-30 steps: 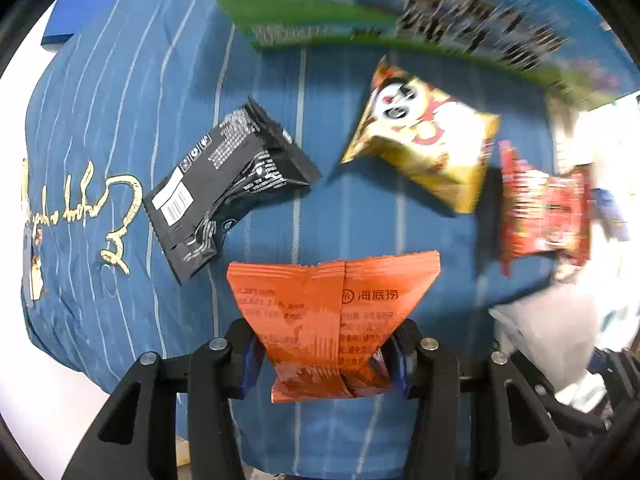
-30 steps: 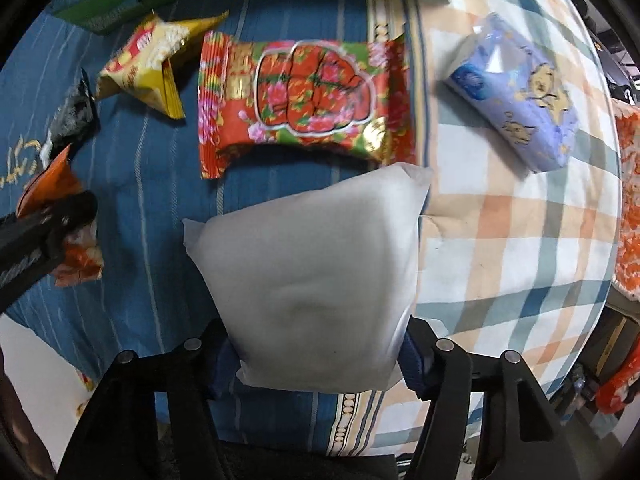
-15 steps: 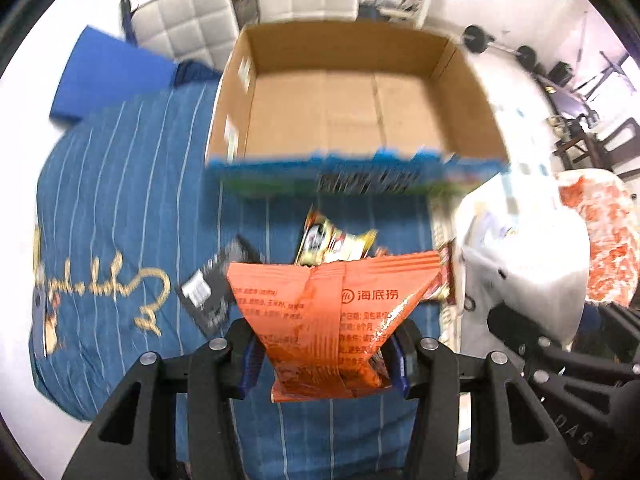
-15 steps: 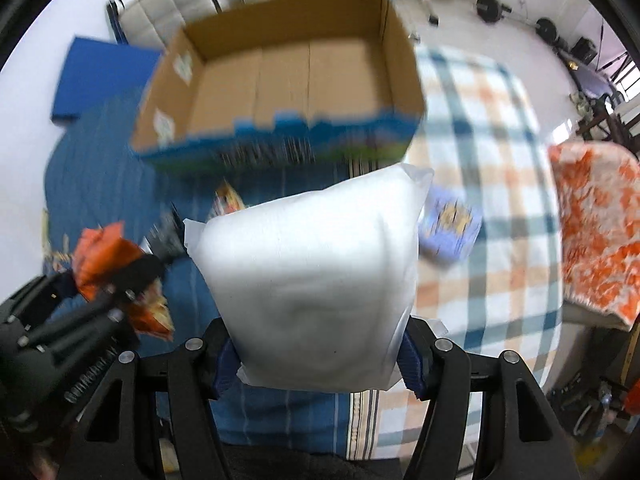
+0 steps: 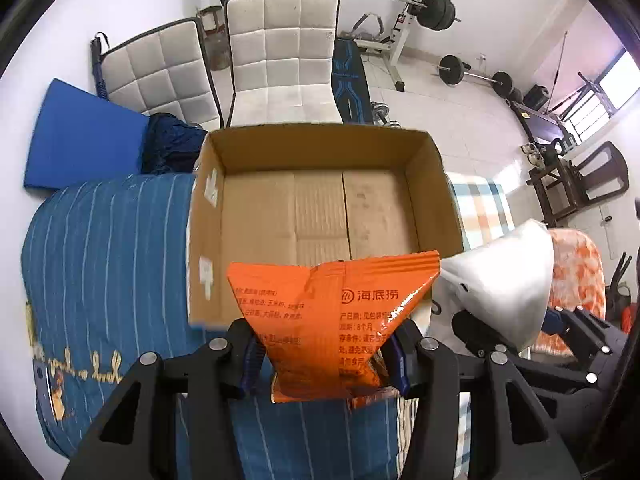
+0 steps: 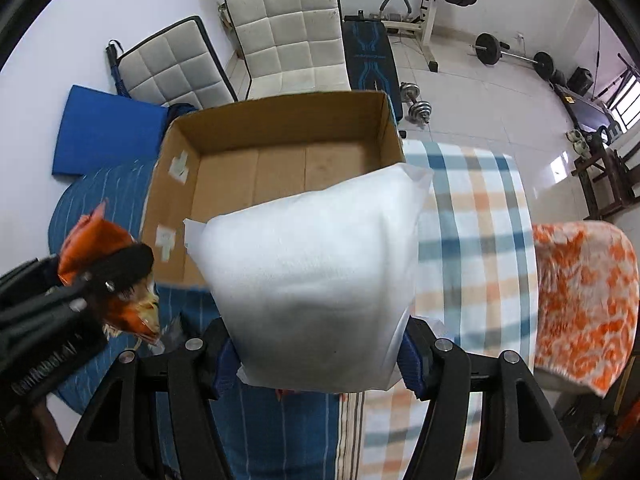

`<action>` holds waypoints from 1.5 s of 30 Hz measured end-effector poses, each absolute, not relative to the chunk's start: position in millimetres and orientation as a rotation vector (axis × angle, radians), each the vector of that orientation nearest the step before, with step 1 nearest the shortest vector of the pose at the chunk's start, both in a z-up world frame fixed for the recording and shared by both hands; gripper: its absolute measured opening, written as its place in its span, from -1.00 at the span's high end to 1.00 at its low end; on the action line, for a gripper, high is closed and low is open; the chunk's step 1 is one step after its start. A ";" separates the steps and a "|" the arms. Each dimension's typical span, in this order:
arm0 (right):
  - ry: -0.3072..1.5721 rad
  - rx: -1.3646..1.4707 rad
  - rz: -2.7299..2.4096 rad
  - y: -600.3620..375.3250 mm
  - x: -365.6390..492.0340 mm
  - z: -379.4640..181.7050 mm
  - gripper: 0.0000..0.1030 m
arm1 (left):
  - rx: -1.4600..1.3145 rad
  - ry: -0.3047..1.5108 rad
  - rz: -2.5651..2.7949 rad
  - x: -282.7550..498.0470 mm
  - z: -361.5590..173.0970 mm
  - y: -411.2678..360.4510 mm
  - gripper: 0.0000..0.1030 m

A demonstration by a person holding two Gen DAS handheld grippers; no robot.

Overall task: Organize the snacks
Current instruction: 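Close left tool on orange pouch while right tool grasps white pack, then carry both packs over the box and open both tools to drop them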

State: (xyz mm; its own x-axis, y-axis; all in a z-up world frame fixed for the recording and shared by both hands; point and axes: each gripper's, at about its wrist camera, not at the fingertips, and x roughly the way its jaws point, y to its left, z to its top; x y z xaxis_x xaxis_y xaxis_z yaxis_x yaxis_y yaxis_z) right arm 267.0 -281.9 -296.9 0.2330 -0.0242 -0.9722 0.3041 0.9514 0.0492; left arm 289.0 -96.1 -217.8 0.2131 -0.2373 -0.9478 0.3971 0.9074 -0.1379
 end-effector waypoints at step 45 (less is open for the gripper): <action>1.580 0.335 -0.169 -364.0 454.8 -505.7 -0.53 | 0.116 1.730 -0.378 466.2 -385.2 -176.6 -0.37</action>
State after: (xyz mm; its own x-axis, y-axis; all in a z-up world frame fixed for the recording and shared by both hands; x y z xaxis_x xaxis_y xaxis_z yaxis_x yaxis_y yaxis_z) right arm 454.8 -364.0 -505.7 -0.0084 0.1071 -0.9942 0.3154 0.9438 0.0990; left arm 466.2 -176.6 -385.2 -0.1970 -0.1322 -0.9714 0.2853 0.9402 -0.1858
